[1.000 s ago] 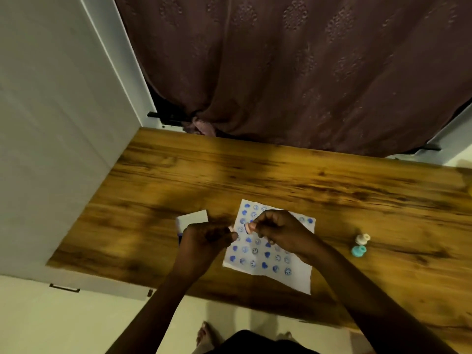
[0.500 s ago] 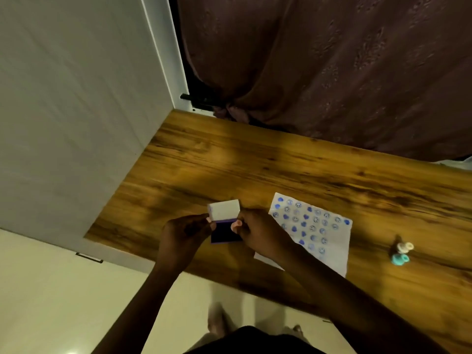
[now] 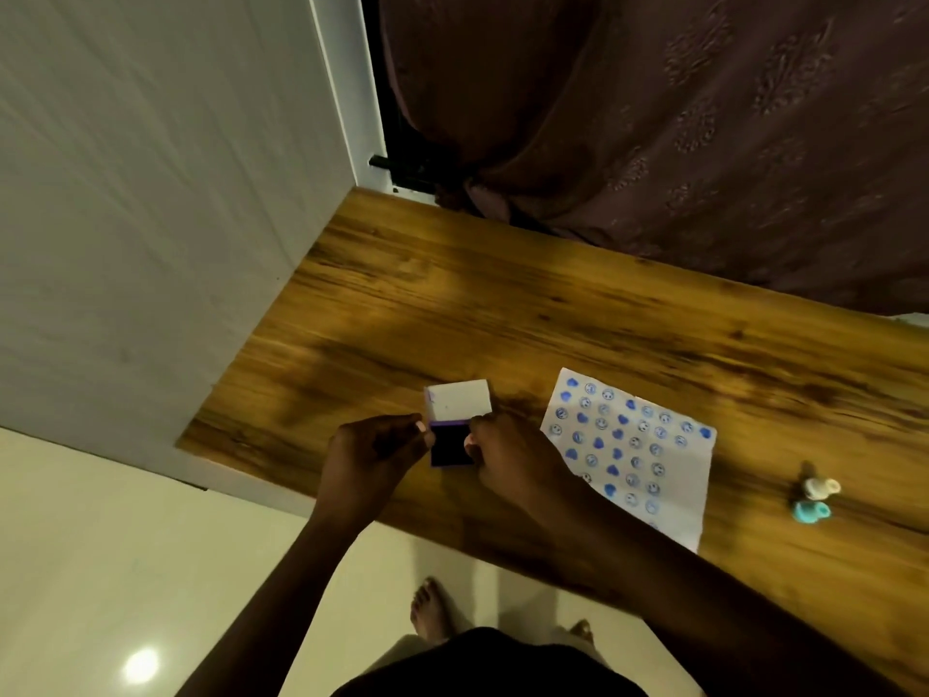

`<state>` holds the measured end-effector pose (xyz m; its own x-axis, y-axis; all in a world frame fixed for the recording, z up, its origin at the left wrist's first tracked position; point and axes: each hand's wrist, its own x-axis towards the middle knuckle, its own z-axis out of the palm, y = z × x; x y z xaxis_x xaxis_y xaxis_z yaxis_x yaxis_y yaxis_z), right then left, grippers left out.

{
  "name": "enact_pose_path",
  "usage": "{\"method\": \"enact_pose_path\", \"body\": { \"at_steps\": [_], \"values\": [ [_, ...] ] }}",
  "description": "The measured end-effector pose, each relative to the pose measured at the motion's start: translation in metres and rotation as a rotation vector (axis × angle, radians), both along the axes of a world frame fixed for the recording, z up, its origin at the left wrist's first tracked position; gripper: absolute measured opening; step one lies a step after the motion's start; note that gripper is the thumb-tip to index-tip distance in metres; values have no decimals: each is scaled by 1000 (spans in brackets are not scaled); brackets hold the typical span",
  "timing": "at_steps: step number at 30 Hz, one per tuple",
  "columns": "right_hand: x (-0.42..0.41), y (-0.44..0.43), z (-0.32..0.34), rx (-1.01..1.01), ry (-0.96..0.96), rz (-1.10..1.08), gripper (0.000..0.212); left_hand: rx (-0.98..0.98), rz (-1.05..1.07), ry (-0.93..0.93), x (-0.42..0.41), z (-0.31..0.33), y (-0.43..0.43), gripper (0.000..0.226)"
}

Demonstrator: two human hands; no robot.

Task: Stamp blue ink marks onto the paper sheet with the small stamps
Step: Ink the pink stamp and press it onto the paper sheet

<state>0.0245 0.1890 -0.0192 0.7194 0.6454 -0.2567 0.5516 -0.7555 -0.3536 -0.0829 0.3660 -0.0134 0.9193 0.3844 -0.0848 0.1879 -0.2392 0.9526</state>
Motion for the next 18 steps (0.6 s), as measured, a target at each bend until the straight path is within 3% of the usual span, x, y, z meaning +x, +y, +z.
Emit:
{"method": "enact_pose_path", "body": {
  "at_steps": [3,7,12,18],
  "values": [
    [-2,3,1,-19,13,5,43,20,-4,10,4,-1,-4,22],
    [-3,4,3,-73,-14,28,30,15,-9,-19,7,2,-10,28],
    [0,6,2,-109,-20,89,41,63,0,-26,8,5,-15,27],
    [10,0,17,50,24,-61,19,103,-7,-44,12,11,-21,23]
  ]
}}
